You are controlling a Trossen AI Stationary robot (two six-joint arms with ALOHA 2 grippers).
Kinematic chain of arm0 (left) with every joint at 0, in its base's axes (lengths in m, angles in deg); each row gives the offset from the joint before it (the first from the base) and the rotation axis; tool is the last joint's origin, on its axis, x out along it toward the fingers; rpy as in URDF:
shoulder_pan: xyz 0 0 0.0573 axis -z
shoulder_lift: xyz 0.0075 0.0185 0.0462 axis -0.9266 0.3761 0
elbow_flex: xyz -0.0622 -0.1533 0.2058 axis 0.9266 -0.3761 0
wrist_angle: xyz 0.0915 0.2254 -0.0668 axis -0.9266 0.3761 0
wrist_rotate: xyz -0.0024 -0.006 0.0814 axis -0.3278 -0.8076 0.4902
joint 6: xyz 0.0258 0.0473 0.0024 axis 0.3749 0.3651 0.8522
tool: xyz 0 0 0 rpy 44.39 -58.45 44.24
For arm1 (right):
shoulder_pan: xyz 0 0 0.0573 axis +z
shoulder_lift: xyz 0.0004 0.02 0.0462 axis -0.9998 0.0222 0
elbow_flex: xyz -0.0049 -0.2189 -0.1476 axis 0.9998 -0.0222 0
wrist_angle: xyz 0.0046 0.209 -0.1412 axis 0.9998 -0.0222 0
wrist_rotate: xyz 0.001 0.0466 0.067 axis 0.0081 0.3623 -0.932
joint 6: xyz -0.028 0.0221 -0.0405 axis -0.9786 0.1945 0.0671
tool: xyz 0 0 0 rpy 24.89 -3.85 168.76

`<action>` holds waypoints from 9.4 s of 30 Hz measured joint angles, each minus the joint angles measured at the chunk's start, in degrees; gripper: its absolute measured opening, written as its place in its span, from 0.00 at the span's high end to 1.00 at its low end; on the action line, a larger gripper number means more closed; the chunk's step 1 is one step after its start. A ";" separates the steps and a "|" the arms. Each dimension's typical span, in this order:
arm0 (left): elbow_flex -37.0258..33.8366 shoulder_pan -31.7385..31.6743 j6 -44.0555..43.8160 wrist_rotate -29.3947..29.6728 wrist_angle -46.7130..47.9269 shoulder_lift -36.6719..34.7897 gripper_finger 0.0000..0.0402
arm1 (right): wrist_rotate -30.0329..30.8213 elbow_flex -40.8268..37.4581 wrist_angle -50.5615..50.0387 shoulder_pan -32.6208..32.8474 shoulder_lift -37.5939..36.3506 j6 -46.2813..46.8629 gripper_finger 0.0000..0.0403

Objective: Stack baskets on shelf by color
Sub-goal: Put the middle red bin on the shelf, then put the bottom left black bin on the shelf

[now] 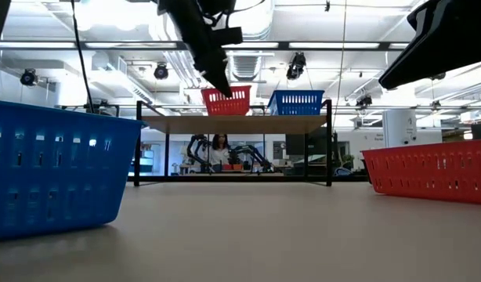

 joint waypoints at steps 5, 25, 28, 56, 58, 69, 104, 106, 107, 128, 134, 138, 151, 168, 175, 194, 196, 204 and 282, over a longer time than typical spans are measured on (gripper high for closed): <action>0.00 0.00 0.02 -0.76 -0.36 0.08 0.94 | 0.00 0.00 0.00 0.00 0.00 0.00 0.90; 0.00 0.14 -1.44 -0.63 -6.22 -0.15 0.77 | -0.01 -0.02 0.24 0.00 0.00 0.02 0.91; 0.09 0.69 -1.46 -0.55 -5.96 -0.52 0.77 | -0.02 -0.02 0.26 0.00 0.00 0.02 0.91; -11.83 55.60 -50.58 0.49 29.11 -17.20 0.77 | 6.61 -6.67 12.05 -0.02 0.00 -0.33 0.91; -12.86 60.04 -53.54 -1.53 28.43 -15.97 0.77 | 8.16 -6.67 12.02 -0.02 0.00 -0.35 0.91; -17.08 71.55 -78.67 -7.34 28.09 -7.11 0.77 | 11.47 -6.67 12.44 -0.04 0.00 -0.59 0.91; -15.47 66.02 -68.58 -10.35 26.54 -7.12 0.99 | 11.45 -6.67 13.53 -0.04 0.00 -1.07 0.91; -11.17 65.12 -67.19 -8.99 29.33 -7.36 0.99 | 11.45 -6.67 13.53 -0.04 0.00 -1.07 0.91; -8.89 64.62 -66.15 -7.72 31.28 -7.46 0.99 | 11.45 -6.67 13.55 -0.04 0.00 -1.07 0.91; 10.32 13.44 -20.75 12.84 44.37 -7.53 1.00 | 11.45 -6.67 14.88 -0.04 0.00 -1.07 0.90; 10.07 0.55 -10.31 5.10 39.44 -7.39 1.00 | 11.45 -6.67 15.06 -0.02 0.00 -1.07 0.91; 9.90 -2.58 -7.15 4.24 37.76 -6.00 1.00 | 11.45 -6.67 15.18 -0.04 0.00 -1.07 0.91; 9.70 -3.19 -2.73 4.55 36.28 1.81 1.00 | 11.45 -6.67 15.19 -0.04 0.00 -1.29 0.91; 9.70 -3.08 0.04 4.29 33.00 1.81 1.00 | 11.45 -6.67 15.21 -0.04 0.00 -1.11 0.91; 9.95 -3.06 0.01 4.21 33.10 1.75 0.99 | 11.45 -6.67 15.21 -0.04 0.00 -1.11 0.91; 12.24 -3.08 -1.57 4.02 35.30 0.83 0.80 | 11.44 -6.67 15.21 -0.04 0.00 -1.09 0.91; 11.65 -3.08 -1.57 4.03 35.35 0.83 0.81 | 11.43 -6.67 15.23 -0.04 0.00 -1.09 0.91; 11.22 -3.08 -1.55 4.07 35.42 0.78 0.87 | 11.43 -6.69 15.22 -0.04 0.00 -1.08 0.91; 6.09 -4.05 1.40 4.36 30.83 -3.15 0.98 | 11.39 -6.69 15.41 0.00 -0.02 -1.05 0.91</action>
